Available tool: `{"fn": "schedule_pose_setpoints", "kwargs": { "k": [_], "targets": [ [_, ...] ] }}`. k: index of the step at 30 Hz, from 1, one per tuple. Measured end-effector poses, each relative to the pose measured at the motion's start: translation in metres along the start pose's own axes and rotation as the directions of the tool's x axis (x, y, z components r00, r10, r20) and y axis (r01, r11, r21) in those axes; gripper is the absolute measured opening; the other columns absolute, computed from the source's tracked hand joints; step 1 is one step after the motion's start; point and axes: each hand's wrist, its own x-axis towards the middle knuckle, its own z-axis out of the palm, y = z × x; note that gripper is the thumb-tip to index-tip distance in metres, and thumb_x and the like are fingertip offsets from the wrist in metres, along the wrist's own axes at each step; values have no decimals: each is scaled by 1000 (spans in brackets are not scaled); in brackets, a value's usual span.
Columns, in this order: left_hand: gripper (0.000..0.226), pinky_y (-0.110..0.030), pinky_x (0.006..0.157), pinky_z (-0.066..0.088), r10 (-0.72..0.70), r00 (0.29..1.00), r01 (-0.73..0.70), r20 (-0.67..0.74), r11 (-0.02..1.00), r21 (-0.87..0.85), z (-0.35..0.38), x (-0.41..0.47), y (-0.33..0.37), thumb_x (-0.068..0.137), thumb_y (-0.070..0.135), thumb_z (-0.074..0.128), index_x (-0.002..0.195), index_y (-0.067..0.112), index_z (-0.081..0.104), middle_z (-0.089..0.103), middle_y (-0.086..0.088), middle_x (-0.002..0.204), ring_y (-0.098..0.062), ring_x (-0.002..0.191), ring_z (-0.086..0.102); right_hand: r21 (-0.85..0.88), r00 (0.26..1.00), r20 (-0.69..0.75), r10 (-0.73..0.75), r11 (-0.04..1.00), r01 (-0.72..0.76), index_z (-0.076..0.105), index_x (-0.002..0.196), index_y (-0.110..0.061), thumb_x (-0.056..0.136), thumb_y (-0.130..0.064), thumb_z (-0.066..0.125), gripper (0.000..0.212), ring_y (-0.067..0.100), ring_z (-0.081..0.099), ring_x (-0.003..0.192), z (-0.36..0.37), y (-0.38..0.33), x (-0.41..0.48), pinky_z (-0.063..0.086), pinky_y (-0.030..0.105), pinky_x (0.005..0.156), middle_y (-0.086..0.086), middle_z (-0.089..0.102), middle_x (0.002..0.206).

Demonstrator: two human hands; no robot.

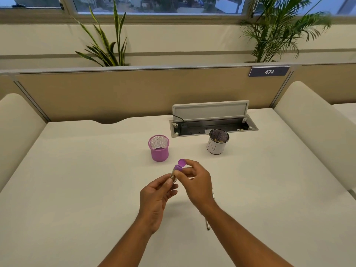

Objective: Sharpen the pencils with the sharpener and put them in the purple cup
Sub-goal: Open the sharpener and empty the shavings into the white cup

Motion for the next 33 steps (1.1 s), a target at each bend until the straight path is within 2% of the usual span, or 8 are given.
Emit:
{"fn": "schedule_pose_setpoints", "kwargs": {
  "k": [3,8,14,19,23,26,30,33],
  "targets": [
    [34,-33,83,63,47,999,-49,23,991,125,6,1,2,86,26,76,118,16,78,82,-6,109,-31,100,78,-69,998,0,-55,996,55,66,128,-27,89,-32,77,41,4,71,95,-3,-3,2,54,18,80,-9,77,103],
    [29,-27,79,62,54,997,-61,54,986,153,15,1,4,96,7,71,123,16,74,82,-2,110,-28,100,80,-144,985,36,-166,975,169,66,132,-29,96,-31,69,37,4,68,96,-10,-5,3,53,17,76,-12,75,111],
    [30,-30,83,62,100,994,-107,48,976,188,21,1,5,96,6,71,124,16,75,82,-2,114,-24,104,79,-255,972,137,-191,941,221,58,141,-36,99,-39,63,42,2,66,110,-14,-6,4,43,5,88,-19,71,125],
    [29,-30,84,63,114,992,-124,57,968,218,25,0,5,95,6,71,121,19,76,82,0,112,-24,103,79,-271,967,106,-231,929,252,62,136,-37,99,-38,64,38,-4,64,111,-17,-1,5,47,12,92,-27,69,120],
    [29,-27,82,62,106,991,-122,80,968,218,28,-1,5,96,4,70,119,21,76,82,2,111,-22,103,79,-314,953,66,-295,901,301,66,135,-30,98,-38,64,37,9,66,110,-19,8,6,57,37,98,-11,74,120],
    [30,-28,83,62,100,991,-116,89,972,204,30,0,4,96,4,70,121,18,76,82,-1,113,-23,103,79,-308,965,53,-256,915,260,63,137,-31,98,-39,65,41,9,66,111,-20,7,7,57,38,100,-11,74,122],
    [28,-33,86,63,114,991,-126,75,975,184,40,5,5,95,5,72,120,16,77,82,-2,113,-25,103,79,-173,994,68,-84,980,94,53,144,-30,95,-40,68,52,4,66,112,-26,-2,11,51,31,101,-13,73,121],
    [27,-30,83,63,123,988,-140,91,969,205,52,11,6,92,7,74,116,19,79,82,0,111,-24,101,79,-80,996,75,-51,995,57,67,118,-37,97,-33,67,21,-1,68,105,-35,-1,15,55,35,99,-20,76,105]
  ]
}}
